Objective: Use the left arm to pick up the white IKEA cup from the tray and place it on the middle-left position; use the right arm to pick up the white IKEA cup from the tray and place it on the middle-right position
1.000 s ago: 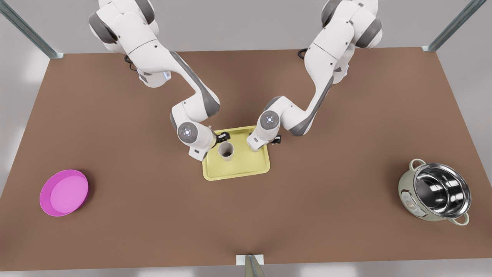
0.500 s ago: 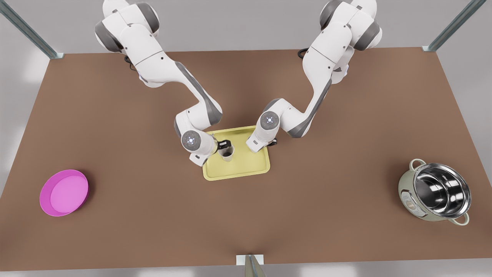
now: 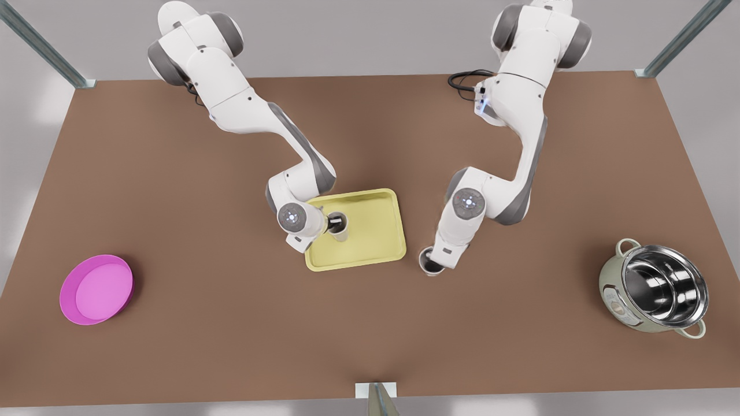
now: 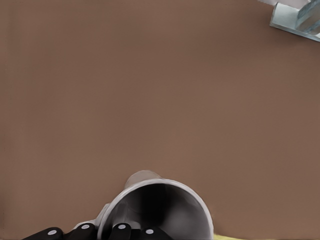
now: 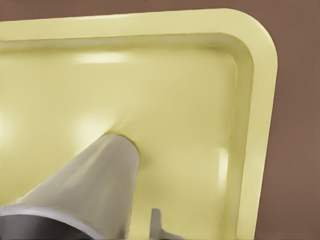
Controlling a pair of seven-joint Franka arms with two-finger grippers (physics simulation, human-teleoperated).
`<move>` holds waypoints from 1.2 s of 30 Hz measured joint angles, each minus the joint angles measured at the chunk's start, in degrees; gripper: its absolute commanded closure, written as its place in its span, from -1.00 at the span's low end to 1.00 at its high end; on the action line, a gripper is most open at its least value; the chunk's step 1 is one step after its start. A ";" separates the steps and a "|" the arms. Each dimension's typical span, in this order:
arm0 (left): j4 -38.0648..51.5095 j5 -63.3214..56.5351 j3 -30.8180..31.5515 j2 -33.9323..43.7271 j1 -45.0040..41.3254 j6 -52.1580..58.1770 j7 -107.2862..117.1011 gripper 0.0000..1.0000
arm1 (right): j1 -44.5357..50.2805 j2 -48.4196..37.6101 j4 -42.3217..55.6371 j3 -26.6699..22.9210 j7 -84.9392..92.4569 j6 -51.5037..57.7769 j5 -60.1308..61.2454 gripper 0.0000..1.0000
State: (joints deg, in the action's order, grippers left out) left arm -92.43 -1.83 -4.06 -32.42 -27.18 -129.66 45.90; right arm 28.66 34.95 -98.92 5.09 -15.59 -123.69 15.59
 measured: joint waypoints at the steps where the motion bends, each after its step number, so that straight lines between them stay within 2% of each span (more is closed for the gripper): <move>1: 0.15 -0.02 -0.55 -0.84 3.09 -0.51 -0.59 0.54 | -0.02 -0.03 0.12 0.01 -0.13 0.09 0.26 0.50; 4: 0.36 0.31 -1.05 -4.45 11.98 -3.92 -3.76 0.55 | -0.03 -0.15 0.76 0.28 -0.20 0.64 1.33 0.87; 6: 1.62 1.36 -0.89 -6.16 15.64 -6.03 -6.41 0.57 | -0.11 -0.57 1.90 0.34 -0.04 1.77 1.96 1.00; 10: 2.94 5.67 -0.73 -7.66 17.25 -9.19 -11.36 0.57 | -2.39 -3.27 7.45 0.04 0.34 8.72 2.38 1.00; 16: 2.93 8.16 -0.62 -9.70 17.14 -13.67 -17.02 0.56 | -14.10 -3.58 18.05 -0.03 3.03 25.26 -4.67 1.00; 17: 2.97 8.36 -0.61 -9.85 17.15 -14.08 -17.81 0.42 | -16.22 -2.46 19.66 -0.04 4.01 27.37 -6.39 1.00; 18: 3.00 8.66 -0.60 -10.02 17.16 -14.46 -18.68 -0.36 | -18.36 -1.32 21.25 -0.06 5.16 29.19 -8.29 1.00; 19: 3.01 9.05 -0.59 -10.15 17.13 -14.81 -19.66 -1.00 | -20.03 -0.17 22.70 -0.26 6.43 30.72 -10.15 1.00; 24: 3.08 11.81 -0.53 -10.27 17.02 -16.16 -26.23 -1.00 | -24.08 5.73 30.43 -4.33 14.18 34.89 -16.28 1.00; 27: 3.17 11.10 -0.57 -10.21 16.99 -16.36 -28.31 -1.00 | -25.79 8.50 32.42 -5.03 18.87 34.75 -17.55 1.00; 28: 3.05 10.62 -0.62 -7.84 17.04 -15.22 -28.90 -1.00 | -26.22 9.44 32.74 -5.07 20.40 34.12 -17.78 1.00; 30: 8.16 10.37 -0.96 5.56 18.10 -2.92 -30.67 -1.00 | -26.80 11.16 33.02 -5.00 23.26 32.81 -18.04 1.00; 31: 7.26 9.79 -0.81 14.50 18.36 4.14 -31.82 -1.00 | -26.94 11.88 33.01 -4.97 24.59 32.26 -18.07 1.00; 32: 0.71 8.56 0.03 22.60 18.21 8.18 -32.63 -1.00 | -27.06 12.41 33.00 -4.89 25.85 31.68 -18.07 1.00; 34: -4.80 6.28 1.19 28.84 15.86 14.51 -33.78 -1.00 | -27.31 13.14 33.05 -4.72 28.41 29.62 -18.04 1.00; 36: -3.84 5.04 1.49 28.70 13.25 19.13 -34.85 -1.00 | -27.36 13.27 33.14 -4.45 30.71 28.03 -17.88 1.00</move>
State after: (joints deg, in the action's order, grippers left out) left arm -96.27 3.21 -2.56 -3.71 -13.93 -110.53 11.05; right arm 1.30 48.22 -65.78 0.64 15.12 -95.66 -2.28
